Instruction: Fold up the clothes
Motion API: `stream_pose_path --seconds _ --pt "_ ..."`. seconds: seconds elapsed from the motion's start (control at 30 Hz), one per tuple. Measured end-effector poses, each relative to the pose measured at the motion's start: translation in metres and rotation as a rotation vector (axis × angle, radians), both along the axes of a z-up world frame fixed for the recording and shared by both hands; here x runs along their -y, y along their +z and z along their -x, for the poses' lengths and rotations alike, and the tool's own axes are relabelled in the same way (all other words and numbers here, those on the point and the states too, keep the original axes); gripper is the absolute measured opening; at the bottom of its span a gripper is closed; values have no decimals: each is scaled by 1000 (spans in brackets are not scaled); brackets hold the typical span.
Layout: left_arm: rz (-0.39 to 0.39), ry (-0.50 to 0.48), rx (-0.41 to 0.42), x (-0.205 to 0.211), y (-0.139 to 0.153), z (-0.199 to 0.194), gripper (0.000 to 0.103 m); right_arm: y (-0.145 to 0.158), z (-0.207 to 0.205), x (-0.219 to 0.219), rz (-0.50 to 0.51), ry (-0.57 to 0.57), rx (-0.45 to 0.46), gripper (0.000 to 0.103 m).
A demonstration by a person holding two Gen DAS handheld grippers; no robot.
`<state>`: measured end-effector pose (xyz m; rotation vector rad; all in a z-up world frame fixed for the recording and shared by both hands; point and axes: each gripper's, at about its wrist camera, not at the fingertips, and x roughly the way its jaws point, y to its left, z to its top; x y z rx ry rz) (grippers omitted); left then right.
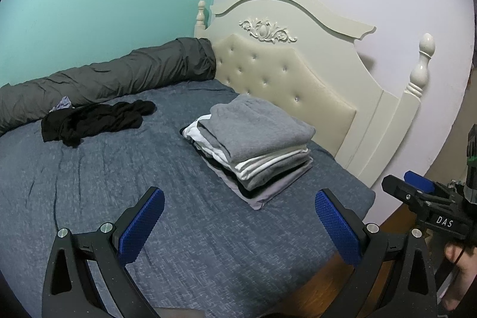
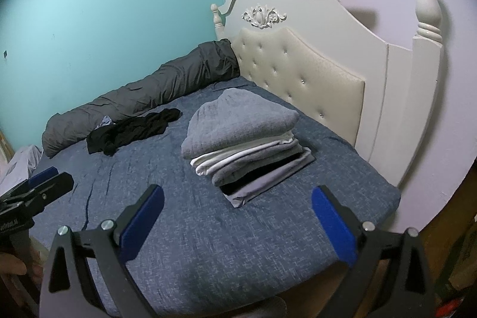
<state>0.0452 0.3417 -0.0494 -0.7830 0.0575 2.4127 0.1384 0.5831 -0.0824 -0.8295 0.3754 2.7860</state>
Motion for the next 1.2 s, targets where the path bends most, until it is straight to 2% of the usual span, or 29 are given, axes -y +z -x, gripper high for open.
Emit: stream_pose_path --seconds 0.7,1.2 --pt "12 -4 -17 -1 -1 -4 103 -2 -2 2 -4 5 -2 100" --pt "19 -5 1 -4 -5 -4 103 -4 -3 1 7 7 1 100"
